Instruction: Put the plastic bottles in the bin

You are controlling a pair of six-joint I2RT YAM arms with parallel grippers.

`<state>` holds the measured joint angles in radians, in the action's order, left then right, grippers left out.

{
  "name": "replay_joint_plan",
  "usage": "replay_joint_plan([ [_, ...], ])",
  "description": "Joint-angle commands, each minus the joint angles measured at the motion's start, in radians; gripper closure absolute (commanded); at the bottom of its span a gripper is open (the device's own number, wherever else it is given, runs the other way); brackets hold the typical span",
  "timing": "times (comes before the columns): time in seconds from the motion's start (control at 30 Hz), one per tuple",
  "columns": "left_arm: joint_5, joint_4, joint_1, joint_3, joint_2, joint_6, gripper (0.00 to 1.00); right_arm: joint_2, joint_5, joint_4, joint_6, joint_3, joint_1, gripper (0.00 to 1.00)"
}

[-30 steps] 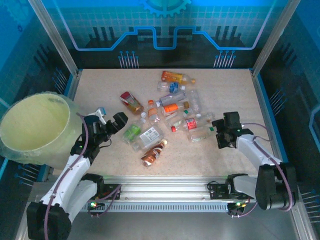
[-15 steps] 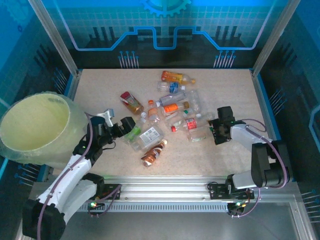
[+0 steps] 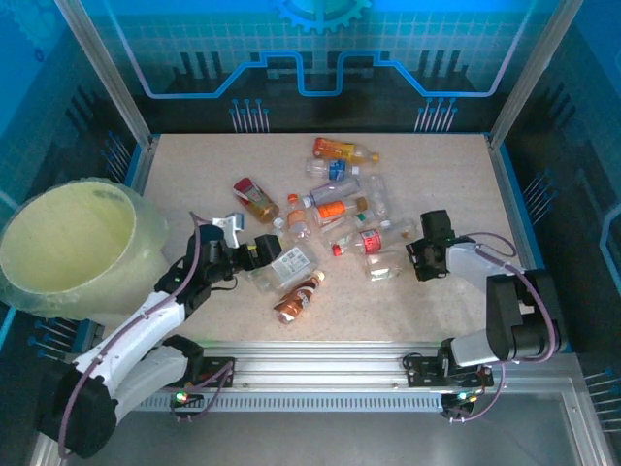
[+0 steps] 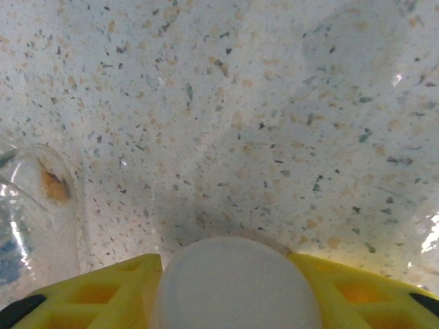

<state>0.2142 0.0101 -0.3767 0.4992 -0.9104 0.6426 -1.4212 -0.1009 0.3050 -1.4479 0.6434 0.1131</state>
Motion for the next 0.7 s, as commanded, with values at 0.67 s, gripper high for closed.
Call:
replay_joint_plan([
  [0.67,0.211,-0.01,-0.269,0.304,-0.287,-0.294,0.01,0.36,-0.132,-0.08,0.557,0.205,0.334,0.75],
])
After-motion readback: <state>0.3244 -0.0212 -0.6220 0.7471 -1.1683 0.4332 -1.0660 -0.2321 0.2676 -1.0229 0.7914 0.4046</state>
